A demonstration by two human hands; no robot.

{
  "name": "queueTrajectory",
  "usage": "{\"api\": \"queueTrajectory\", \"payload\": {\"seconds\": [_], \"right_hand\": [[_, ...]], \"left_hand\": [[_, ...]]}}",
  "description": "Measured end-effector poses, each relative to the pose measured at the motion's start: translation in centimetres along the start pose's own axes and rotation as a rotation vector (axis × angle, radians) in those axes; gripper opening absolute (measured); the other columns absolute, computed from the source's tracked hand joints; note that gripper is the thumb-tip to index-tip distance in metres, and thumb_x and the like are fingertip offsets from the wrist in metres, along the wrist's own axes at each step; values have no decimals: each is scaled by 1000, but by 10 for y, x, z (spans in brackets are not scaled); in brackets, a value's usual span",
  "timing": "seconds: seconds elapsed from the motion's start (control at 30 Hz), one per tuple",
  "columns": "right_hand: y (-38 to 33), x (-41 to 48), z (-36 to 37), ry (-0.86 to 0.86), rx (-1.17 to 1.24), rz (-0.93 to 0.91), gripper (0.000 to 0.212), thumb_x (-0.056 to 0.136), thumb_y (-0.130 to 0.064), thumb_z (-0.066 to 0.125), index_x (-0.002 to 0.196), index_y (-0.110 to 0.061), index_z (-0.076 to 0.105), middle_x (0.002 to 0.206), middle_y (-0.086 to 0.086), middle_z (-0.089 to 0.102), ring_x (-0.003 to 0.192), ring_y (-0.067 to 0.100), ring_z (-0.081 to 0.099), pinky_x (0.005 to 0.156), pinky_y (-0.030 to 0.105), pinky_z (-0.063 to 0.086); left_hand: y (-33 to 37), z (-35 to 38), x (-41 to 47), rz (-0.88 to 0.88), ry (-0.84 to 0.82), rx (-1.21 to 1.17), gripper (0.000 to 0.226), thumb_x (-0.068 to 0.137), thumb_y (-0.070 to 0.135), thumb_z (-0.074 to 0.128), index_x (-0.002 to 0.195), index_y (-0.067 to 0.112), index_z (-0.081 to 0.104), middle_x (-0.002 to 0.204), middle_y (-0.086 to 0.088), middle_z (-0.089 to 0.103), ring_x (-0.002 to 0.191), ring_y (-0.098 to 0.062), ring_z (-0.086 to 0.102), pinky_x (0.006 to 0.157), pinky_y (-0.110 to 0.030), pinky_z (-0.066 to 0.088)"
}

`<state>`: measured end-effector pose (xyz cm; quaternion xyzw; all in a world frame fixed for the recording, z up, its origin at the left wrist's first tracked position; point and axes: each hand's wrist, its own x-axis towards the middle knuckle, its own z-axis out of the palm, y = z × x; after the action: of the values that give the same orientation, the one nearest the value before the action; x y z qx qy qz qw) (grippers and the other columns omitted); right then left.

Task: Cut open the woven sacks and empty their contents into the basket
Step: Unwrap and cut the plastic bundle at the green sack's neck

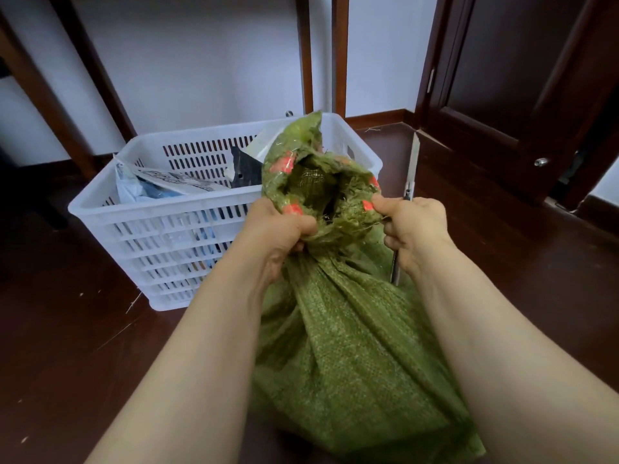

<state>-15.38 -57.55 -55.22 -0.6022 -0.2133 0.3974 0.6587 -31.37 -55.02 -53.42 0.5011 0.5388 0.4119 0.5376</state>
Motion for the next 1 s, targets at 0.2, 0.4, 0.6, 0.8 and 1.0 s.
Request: {"api": "queueTrajectory", "payload": {"seconds": [0.2, 0.4, 0.6, 0.8, 1.0], "right_hand": [[-8, -3, 10, -98, 1, -3, 30, 77, -6, 71, 67, -15, 45, 60, 4, 34, 29, 5, 22, 33, 13, 16], [-12, -9, 18, -76, -31, -70, 31, 78, -5, 67, 57, -15, 47, 42, -5, 38, 31, 8, 29, 34, 14, 21], [-8, 1, 10, 50, 55, -7, 29, 77, -3, 71, 80, -13, 45, 76, 16, 49, 36, 10, 25, 34, 16, 20], [3, -4, 14, 19, 99, 7, 35, 79, -2, 71, 63, -14, 42, 60, 5, 42, 39, 10, 26, 33, 16, 18], [-8, -6, 5, -202, -81, -20, 23, 80, -8, 74, 72, -11, 52, 65, 9, 44, 28, 3, 25, 30, 13, 19]], "left_hand": [[21, 4, -22, 714, 398, 554, 76, 75, 22, 73, 141, 12, 38, 138, -6, 39, 128, -21, 40, 99, -23, 33], [15, 22, -28, 540, -150, 844, 64, 65, 42, 81, 123, 28, 56, 109, 10, 58, 103, -11, 56, 89, -32, 49], [6, 12, -16, 536, -77, 607, 28, 68, 21, 84, 77, 30, 59, 79, 12, 62, 84, -15, 63, 74, -26, 48], [-8, 11, -14, 548, -37, 670, 31, 75, 12, 73, 68, 31, 51, 75, 8, 58, 78, -24, 60, 75, -44, 53], [6, -6, -18, 97, -274, 309, 58, 71, 69, 57, 93, 17, 71, 95, 4, 66, 81, -16, 60, 55, -28, 46]]}}
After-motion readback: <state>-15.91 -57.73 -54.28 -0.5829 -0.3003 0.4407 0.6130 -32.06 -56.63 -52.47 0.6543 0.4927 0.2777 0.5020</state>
